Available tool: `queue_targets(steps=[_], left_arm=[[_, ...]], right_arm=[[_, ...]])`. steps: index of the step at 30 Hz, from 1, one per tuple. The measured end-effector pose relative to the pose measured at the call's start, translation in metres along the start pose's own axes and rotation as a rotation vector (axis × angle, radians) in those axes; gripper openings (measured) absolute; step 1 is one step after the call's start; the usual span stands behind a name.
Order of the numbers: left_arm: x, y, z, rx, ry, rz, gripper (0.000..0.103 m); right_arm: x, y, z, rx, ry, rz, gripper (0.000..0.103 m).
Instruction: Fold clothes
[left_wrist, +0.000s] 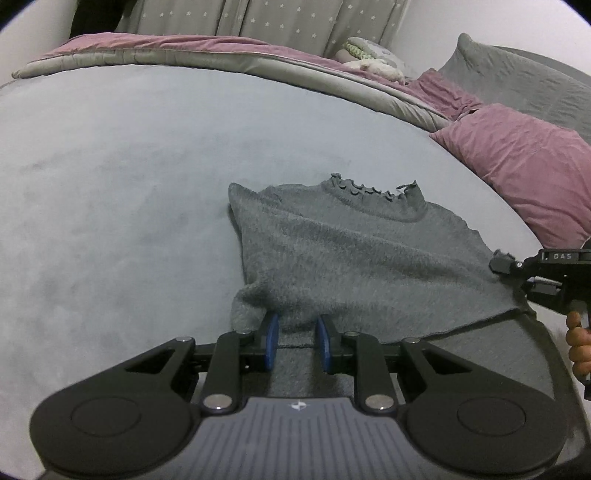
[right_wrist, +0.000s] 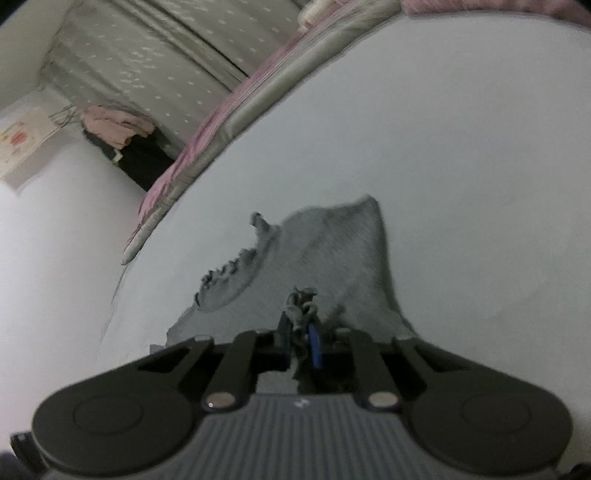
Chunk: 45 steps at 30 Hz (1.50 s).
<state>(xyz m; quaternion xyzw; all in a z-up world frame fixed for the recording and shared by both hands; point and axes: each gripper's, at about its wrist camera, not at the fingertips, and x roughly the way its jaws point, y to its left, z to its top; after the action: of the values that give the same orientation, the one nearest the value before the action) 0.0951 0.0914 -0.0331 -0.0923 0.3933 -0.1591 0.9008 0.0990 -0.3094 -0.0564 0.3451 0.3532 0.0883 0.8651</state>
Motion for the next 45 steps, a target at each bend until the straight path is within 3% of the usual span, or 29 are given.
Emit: queue_targets(steps=[10,13,17,19,23,26,29,39,43,45], left_arm=[[-0.001,-0.001,-0.001,0.015,0.004,0.005,0.021],[-0.001,-0.001,-0.002,0.017,0.005,0.004,0.021],[-0.002,-0.003,-0.003,0.043,0.01,0.004,0.021],[-0.002,-0.003,-0.004,0.058,0.012,0.004,0.021],[-0.006,-0.003,-0.001,0.07,0.013,-0.003,0.021],[-0.011,-0.002,0.002,0.059,-0.005,-0.021,0.021],[-0.013,-0.006,0.003,0.072,-0.026,-0.042,0.021],[-0.006,-0.023,0.0,0.162,-0.003,-0.107,0.021],[0.0,-0.025,-0.001,0.17,0.018,-0.106,0.021],[0.001,-0.025,-0.001,0.172,0.022,-0.107,0.021]], right_arm=[[-0.046,0.058,0.005,-0.281,-0.204,0.065,0.009],[-0.039,0.056,0.004,-0.331,-0.176,-0.036,0.009],[-0.002,0.031,-0.005,-0.344,-0.062,-0.228,0.012],[0.002,0.019,-0.006,-0.31,-0.056,-0.25,0.016],[-0.007,0.027,0.007,-0.312,-0.088,-0.223,0.036],[-0.012,0.033,0.017,-0.316,-0.111,-0.202,0.036],[-0.002,0.061,0.015,-0.423,-0.056,-0.156,0.036],[0.07,0.103,-0.006,-0.632,0.113,-0.135,0.035],[0.099,0.12,-0.015,-0.713,0.18,-0.126,0.024],[0.101,0.124,-0.016,-0.725,0.181,-0.109,0.009]])
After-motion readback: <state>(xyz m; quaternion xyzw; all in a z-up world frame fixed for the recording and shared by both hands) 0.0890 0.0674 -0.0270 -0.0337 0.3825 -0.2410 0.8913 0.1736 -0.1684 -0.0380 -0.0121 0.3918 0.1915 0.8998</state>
